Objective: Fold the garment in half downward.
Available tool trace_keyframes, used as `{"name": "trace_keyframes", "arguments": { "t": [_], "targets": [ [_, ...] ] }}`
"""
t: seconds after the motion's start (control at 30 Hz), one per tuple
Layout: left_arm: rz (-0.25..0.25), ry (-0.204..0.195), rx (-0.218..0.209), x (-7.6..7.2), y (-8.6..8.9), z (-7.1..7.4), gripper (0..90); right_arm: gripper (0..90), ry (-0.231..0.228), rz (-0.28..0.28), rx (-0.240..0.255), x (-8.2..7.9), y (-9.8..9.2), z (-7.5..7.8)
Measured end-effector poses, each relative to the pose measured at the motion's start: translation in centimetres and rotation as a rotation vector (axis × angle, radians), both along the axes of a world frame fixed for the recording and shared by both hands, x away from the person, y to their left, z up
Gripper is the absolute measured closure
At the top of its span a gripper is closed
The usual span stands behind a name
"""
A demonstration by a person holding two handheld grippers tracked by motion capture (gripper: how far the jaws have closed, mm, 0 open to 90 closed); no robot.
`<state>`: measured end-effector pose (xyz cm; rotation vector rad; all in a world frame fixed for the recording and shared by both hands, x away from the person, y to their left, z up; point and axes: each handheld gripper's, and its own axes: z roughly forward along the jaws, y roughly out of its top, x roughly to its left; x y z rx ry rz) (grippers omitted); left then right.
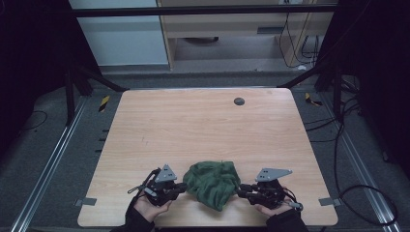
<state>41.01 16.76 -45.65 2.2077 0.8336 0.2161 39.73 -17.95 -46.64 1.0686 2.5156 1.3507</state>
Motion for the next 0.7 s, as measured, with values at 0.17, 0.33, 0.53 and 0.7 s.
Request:
{"name": "trace_keyframes", "arguments": {
  "t": [0.17,0.33,0.53,0.7],
  "targets": [
    [0.031,-0.009,-0.007,0.4,0.8,0.2,84.8,69.5,-0.020,-0.044,0.007,0.3,-0.6,0.2],
    [0.082,-0.021,-0.001,1.0,2.2,0.4,81.3,64.3,-0.066,-0.135,-0.008,1.1,-1.5,0.1],
    [0.124,-0.023,-0.009,1.6,3.6,0.3,76.0,61.5,-0.082,-0.198,-0.022,1.9,-2.4,-0.2],
    [0.181,-0.041,-0.015,2.0,5.2,0.2,67.1,56.9,-0.080,-0.230,-0.035,2.4,-3.0,-0.6]
  ]
}}
